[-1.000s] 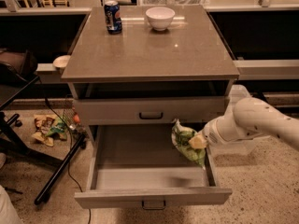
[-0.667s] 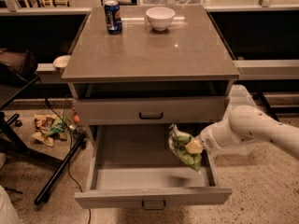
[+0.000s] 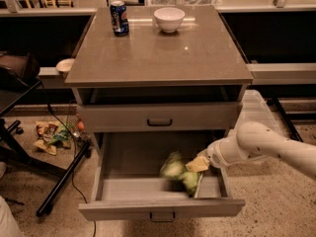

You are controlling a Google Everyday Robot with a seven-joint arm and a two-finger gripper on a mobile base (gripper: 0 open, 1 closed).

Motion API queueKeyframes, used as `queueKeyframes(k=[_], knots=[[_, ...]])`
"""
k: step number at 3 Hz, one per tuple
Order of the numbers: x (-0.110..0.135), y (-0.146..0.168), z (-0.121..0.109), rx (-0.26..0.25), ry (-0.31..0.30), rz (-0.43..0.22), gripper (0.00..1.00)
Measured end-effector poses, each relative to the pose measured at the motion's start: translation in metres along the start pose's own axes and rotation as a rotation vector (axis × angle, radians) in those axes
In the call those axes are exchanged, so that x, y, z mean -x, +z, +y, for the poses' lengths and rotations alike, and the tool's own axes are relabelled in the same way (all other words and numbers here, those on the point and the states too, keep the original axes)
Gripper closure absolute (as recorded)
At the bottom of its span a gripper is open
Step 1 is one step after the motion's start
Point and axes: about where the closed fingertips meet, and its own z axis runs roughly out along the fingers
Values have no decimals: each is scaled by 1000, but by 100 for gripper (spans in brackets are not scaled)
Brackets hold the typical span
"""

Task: Place green jalapeno chip bag into middle drawer

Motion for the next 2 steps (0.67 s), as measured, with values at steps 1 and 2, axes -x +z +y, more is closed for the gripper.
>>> queueKeyframes(k=[1, 2], knots=[[0, 0, 0, 0, 0, 0, 0], [0, 0, 0, 0, 0, 0, 0]])
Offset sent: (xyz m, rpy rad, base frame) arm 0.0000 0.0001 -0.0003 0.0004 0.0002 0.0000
